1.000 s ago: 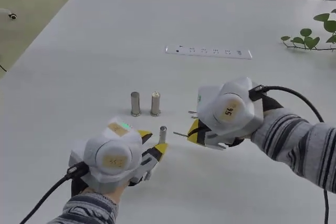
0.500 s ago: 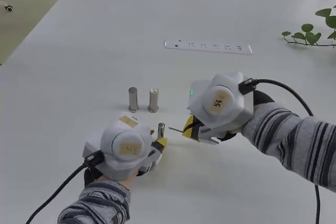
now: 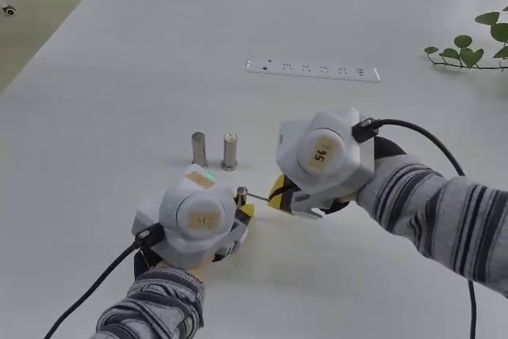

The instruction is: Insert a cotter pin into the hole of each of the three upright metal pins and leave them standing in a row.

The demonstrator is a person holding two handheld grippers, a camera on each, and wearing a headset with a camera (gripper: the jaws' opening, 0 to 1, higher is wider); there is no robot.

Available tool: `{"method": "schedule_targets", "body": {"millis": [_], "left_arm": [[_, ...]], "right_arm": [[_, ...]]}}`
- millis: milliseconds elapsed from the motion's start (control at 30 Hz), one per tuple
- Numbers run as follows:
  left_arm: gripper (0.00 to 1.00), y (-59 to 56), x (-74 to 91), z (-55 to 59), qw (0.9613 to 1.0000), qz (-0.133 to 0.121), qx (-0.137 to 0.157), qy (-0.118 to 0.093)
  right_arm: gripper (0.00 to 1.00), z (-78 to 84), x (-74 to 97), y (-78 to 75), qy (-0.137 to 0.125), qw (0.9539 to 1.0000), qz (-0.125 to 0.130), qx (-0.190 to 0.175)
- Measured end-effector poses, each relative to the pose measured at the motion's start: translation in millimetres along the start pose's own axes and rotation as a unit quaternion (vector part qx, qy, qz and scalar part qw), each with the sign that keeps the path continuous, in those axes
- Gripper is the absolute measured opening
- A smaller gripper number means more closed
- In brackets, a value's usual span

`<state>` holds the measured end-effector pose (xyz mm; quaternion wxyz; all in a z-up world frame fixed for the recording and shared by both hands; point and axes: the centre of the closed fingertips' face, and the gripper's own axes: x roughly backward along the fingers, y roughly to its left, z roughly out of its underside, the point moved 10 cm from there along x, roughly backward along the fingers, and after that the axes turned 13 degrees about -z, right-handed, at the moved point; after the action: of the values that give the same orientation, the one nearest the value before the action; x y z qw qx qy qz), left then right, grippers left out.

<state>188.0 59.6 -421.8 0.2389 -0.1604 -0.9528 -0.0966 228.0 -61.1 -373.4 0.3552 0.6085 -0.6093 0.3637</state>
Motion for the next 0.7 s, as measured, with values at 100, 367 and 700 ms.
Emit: {"method": "schedule_targets", "body": {"millis": [100,367,700], "left_arm": [[0.06,0.4,-0.1,0.8,1.0000,-0.003,0.002,0.000],[0.05,-0.2,0.4,0.9,1.0000,-0.001,-0.001,-0.001],[0.05,-0.7,-0.3,1.1,1.0000,-0.001,-0.001,-0.002]], "right_arm": [[0.00,-2.1,0.6,-0.3,0.001,1.0000,-0.002,0.002],[0.00,-4.8,4.7,2.1,0.012,0.9998,0.000,0.018],[0.00,-8.0,8.5,3.6,0.012,0.9988,0.003,0.046]]}}
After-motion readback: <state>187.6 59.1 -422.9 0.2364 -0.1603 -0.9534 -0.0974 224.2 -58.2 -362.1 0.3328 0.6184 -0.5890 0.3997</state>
